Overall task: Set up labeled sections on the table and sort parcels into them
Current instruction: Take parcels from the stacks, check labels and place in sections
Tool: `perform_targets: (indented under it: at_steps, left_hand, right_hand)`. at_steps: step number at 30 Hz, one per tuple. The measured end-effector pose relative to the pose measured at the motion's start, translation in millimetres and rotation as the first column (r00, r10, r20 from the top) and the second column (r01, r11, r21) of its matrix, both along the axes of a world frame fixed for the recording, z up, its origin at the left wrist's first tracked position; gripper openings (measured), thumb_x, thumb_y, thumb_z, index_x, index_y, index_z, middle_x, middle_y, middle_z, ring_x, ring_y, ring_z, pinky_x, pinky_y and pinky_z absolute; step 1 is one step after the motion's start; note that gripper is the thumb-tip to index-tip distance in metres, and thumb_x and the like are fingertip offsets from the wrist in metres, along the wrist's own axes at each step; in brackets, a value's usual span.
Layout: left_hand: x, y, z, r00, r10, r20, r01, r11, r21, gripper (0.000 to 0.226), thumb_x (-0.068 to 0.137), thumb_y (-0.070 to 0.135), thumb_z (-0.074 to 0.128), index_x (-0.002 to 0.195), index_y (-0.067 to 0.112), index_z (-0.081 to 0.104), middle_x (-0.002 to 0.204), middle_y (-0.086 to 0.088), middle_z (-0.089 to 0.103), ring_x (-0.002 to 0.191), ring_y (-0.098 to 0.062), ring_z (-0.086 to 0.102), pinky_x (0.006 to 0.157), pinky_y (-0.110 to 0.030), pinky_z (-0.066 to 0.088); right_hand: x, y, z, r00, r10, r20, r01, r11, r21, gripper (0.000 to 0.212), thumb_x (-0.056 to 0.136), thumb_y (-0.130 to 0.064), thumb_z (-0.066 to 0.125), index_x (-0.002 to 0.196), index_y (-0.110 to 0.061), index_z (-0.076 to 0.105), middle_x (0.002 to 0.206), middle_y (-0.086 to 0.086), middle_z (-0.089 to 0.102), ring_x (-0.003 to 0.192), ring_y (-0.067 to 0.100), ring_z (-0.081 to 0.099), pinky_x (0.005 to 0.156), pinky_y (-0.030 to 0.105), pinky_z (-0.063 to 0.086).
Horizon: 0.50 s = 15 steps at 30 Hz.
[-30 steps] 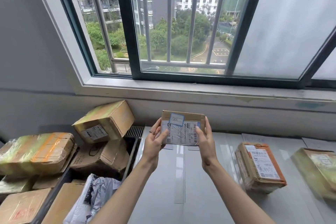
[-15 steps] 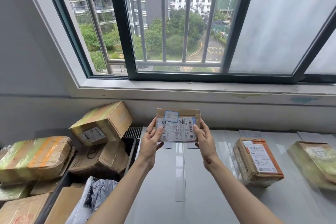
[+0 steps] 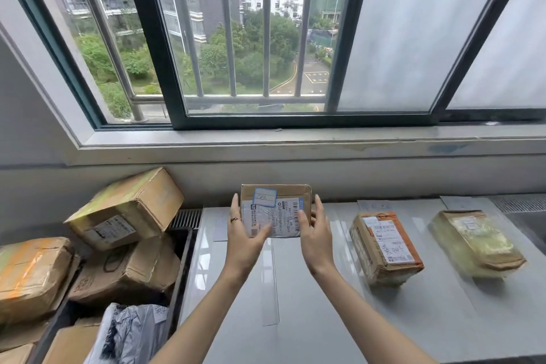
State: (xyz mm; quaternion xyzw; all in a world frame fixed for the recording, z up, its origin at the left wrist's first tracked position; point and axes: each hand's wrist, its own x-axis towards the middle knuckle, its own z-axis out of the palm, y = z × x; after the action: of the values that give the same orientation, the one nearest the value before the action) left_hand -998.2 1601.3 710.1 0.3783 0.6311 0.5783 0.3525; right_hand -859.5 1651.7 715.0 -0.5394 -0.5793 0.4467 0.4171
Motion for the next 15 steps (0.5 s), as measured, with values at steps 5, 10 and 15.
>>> perform_targets:
  at_steps: [5, 10, 15]
  left_hand:
    - [30, 9, -15, 0.977, -0.022, -0.212, 0.01, 0.998, -0.061, 0.139, 0.049, 0.04, 0.094, 0.152, 0.041, 0.001, 0.148, 0.002, 0.034, 0.138, -0.014, 0.036, 0.111, -0.039, 0.039]
    - [74, 28, -8, 0.932, -0.058, -0.357, 0.044, 0.998, -0.049, 0.133, 0.062, 0.027, 0.092, 0.155, 0.029, -0.003, 0.157, 0.0, 0.022, 0.143, -0.016, 0.023, 0.115, -0.034, 0.03]
    - [129, 54, -14, 0.937, 0.0, -0.348, -0.008, 1.0, -0.02, 0.125, 0.065, 0.028, 0.087, 0.154, 0.035, -0.001, 0.154, -0.002, 0.03, 0.141, -0.019, 0.033, 0.112, -0.046, 0.038]
  right_hand:
    - [34, 0, 1, 0.972, 0.1, 0.212, -0.13, 0.983, 0.133, 0.092, 0.088, -0.028, 0.068, 0.153, -0.04, 0.004, 0.135, -0.007, 0.037, 0.113, 0.002, 0.046, 0.087, 0.018, 0.041]
    - [77, 20, -4, 0.946, 0.122, 0.3, -0.191, 0.958, 0.212, 0.113, 0.073, -0.044, 0.08, 0.153, -0.041, 0.0, 0.16, -0.006, 0.014, 0.139, 0.003, 0.025, 0.103, 0.028, 0.037]
    - [132, 50, -5, 0.934, 0.138, 0.33, -0.224, 0.944, 0.241, 0.113, 0.072, -0.051, 0.079, 0.154, -0.038, 0.002, 0.161, -0.007, 0.014, 0.148, 0.011, 0.017, 0.113, 0.037, 0.034]
